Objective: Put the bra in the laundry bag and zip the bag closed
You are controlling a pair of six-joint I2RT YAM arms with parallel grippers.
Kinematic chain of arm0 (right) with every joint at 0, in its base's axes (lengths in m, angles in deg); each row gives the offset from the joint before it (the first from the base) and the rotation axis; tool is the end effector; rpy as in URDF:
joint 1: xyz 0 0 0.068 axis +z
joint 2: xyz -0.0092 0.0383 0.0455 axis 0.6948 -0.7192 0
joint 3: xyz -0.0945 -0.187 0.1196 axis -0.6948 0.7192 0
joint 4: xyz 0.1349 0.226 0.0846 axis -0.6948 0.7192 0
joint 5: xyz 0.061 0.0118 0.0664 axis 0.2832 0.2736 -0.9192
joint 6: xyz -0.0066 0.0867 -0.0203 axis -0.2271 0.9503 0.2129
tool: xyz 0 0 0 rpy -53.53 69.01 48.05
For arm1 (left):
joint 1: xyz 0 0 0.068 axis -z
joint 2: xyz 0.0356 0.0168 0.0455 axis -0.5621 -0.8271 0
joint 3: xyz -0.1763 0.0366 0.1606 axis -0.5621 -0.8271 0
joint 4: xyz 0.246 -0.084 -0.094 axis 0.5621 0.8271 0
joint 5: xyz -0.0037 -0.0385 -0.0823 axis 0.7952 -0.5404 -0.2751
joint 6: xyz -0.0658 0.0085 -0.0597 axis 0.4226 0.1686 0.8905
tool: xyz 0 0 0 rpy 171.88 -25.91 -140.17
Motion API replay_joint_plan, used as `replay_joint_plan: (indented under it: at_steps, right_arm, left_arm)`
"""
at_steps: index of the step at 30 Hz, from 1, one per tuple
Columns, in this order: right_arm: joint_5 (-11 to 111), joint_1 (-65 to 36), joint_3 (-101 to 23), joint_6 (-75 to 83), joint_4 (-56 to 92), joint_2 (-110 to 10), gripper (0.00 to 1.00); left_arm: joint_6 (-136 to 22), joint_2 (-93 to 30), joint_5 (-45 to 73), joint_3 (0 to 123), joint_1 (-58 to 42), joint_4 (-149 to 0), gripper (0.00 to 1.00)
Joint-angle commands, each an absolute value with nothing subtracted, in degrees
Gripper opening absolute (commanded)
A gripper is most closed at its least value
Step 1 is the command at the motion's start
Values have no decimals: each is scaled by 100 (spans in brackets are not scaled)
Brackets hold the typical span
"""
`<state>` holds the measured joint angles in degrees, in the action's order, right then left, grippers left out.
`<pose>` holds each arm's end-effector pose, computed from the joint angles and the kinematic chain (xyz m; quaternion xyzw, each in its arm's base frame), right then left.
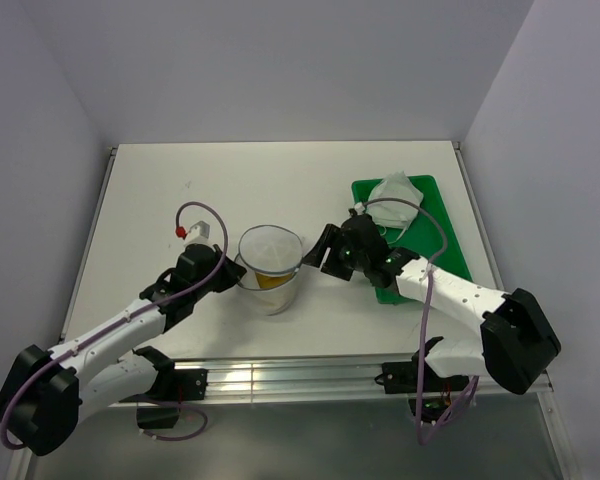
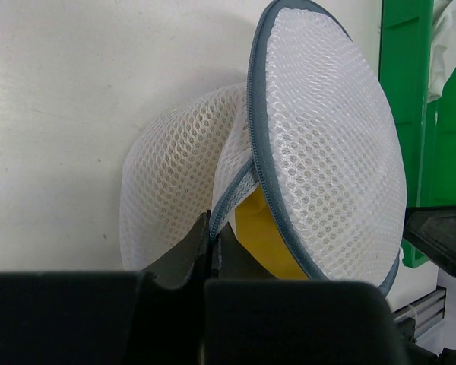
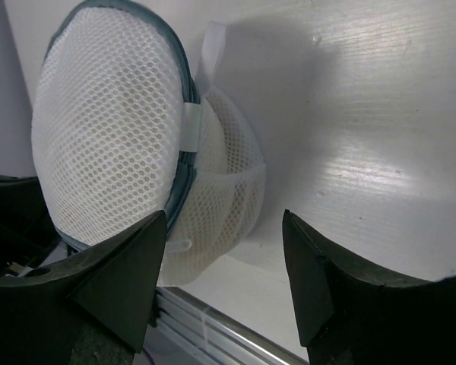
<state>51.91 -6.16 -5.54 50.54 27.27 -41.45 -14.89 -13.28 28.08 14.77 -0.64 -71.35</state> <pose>0.2510 0.2045 0.1552 0.1014 0.8998 0.3310 0.2655 0.2347 -0.1459 0.1369 -0.1810 0.8597 -0.2966 0.3745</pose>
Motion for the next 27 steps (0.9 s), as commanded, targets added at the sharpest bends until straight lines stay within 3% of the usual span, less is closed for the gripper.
replay_joint_plan:
  at_steps: [1,23,27]
  right_arm:
    - [4690,-736,-371,5577,1798,-3907,70]
    - [4321,-894,-125,6641,541,-4821,69]
    - [4278,-903,-169,6711,339,-5040,60]
  left_arm:
    - [-1628,-1217,2874,1448,-80,-7360,0]
    - [-1760,-1173,2724,1404,-71,-7544,0]
    - [-1751,-1173,2698,1369,-80,-7553,0]
